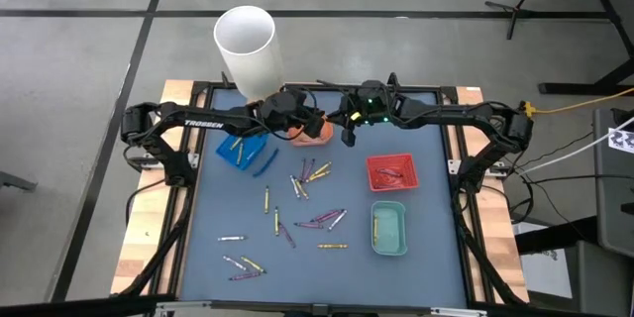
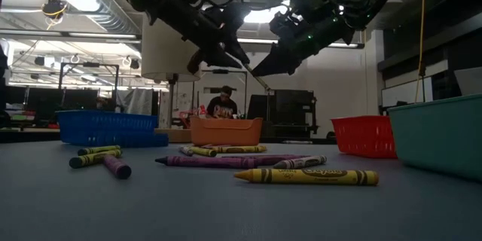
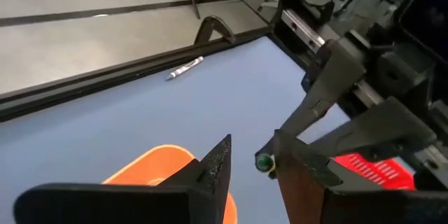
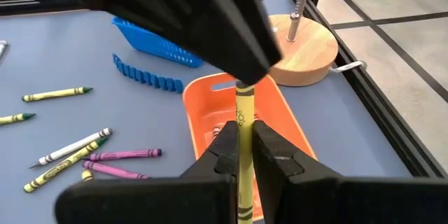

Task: Sort crayons
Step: Put the green crayon into the dark blue bin

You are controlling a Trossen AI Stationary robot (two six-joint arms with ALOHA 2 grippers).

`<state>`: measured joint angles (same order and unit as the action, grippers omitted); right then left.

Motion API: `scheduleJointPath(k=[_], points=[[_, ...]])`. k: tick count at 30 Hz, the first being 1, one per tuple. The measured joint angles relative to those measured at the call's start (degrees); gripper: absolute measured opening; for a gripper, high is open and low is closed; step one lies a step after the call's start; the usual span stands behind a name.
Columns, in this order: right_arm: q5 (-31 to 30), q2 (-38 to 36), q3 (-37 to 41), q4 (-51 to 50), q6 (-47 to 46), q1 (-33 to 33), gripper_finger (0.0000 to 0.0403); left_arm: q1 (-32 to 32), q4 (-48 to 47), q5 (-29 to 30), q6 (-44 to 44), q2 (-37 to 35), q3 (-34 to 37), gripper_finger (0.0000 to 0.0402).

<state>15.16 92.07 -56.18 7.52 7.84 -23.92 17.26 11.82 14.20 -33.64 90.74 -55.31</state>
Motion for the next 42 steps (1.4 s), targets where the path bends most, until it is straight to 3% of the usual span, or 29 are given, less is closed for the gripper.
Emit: scheduleJointPath(k=[19,31,42], points=[[1.4,0.0,0.0,3.1,-1.6,0.0,0.0021,0.0,1.1,-0.2,-0.7,0.0,0.0,0.0092],[1.4,0.0,0.0,3.0,-1.6,0.0,0.0021,-0.1,1.3,-0.3,-0.3,0.0,0.0,0.0009],[1.4,0.0,0.0,3.0,-1.6,0.0,0.0021,-0.1,1.3,-0.3,-0.3,0.0,0.0,0.0009]])
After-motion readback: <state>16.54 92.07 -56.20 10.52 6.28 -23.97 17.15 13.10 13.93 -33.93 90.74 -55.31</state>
